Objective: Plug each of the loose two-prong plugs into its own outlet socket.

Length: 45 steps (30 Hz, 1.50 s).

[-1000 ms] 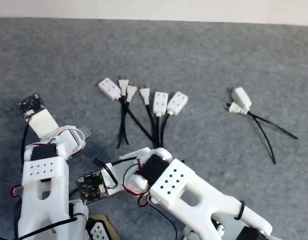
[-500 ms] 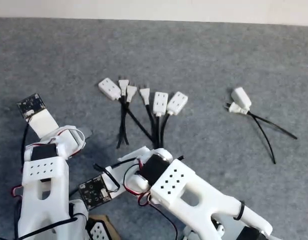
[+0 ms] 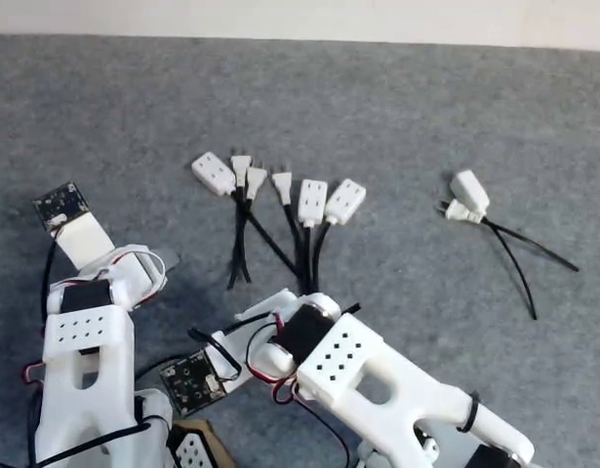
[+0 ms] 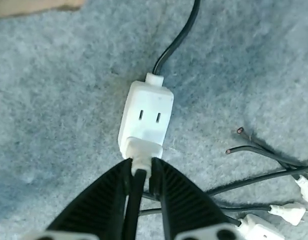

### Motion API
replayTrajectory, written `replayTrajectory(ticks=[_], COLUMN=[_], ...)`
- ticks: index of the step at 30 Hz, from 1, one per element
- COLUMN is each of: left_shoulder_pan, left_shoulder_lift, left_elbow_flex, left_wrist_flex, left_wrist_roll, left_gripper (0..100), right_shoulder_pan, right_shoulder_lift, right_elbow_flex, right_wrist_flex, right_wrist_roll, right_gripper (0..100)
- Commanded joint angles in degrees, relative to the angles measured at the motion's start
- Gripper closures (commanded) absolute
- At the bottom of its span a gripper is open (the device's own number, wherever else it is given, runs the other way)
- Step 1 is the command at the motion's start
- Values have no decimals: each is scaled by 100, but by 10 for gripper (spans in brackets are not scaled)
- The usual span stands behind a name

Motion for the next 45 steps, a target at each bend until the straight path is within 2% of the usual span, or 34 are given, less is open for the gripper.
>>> replayTrajectory(ticks=[1,5,13,20,25,32,38,41,45], left_shoulder_pan=[-48,-48,-48,-48,-48,-48,-40,-40,-40], left_shoulder_lift=[-13,-22,-22,-13,-13,4,13,13,13], left_elbow_flex=[-224,-207,-207,-215,-215,-224,-224,-215,-207], left_wrist_flex=[-53,-53,-53,-53,-53,-53,-53,-53,-53], left_wrist_roll=[-35,-35,-35,-26,-26,-26,-26,-26,-26], left_gripper=[618,618,618,618,618,618,618,618,618], right_shoulder_pan=[66,57,277,954,1112,989,558,286,330], right_shoulder_lift=[22,127,1244,1270,1270,1200,769,734,743], right_elbow_flex=[40,391,435,488,488,479,444,409,-4], right_wrist_flex=[-198,-690,-1385,-1402,-1385,-1077,-1042,-673,-171], right_wrist_roll=[53,35,-141,-141,-255,-273,-905,-949,-1108], right_gripper=[992,992,992,992,992,992,992,992,988])
